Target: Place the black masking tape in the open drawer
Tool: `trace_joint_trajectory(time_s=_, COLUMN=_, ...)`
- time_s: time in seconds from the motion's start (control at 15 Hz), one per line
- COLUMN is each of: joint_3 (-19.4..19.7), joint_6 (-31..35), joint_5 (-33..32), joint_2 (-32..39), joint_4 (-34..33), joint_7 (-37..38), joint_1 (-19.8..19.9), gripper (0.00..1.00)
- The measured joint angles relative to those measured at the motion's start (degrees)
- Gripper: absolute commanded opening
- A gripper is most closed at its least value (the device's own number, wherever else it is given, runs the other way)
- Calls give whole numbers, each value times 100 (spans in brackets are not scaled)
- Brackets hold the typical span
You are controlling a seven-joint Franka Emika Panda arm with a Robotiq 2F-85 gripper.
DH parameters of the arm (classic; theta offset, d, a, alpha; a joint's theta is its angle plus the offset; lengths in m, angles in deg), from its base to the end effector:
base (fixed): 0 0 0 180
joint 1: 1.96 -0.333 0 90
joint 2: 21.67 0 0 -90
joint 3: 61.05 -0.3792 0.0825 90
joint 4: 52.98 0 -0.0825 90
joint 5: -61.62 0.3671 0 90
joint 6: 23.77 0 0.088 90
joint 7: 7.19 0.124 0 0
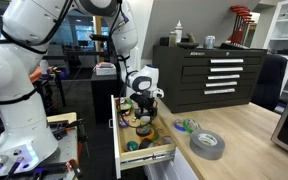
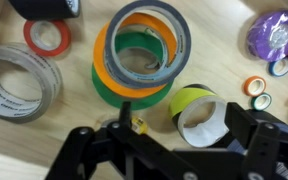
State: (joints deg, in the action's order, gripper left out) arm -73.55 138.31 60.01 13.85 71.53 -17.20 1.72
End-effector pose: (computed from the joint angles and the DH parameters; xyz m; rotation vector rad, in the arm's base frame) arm 0.5783 0.0892 0.1642 -2.9885 -0.4709 -0.0790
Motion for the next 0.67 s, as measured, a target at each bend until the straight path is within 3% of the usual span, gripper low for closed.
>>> trace_joint_trajectory(time_s=0.4, joint_3=790, joint_6=-1261, joint_5=-114, joint_2=-1016, joint_4=-2, joint_7=538, joint_1=-498, gripper=100)
trace_joint_trajectory(time_s=0.67, joint_3=1069, joint_6=-1870, joint_5=-359, joint_2=-1598, joint_4=-10, joint_7=911, joint_1=-654, gripper=100)
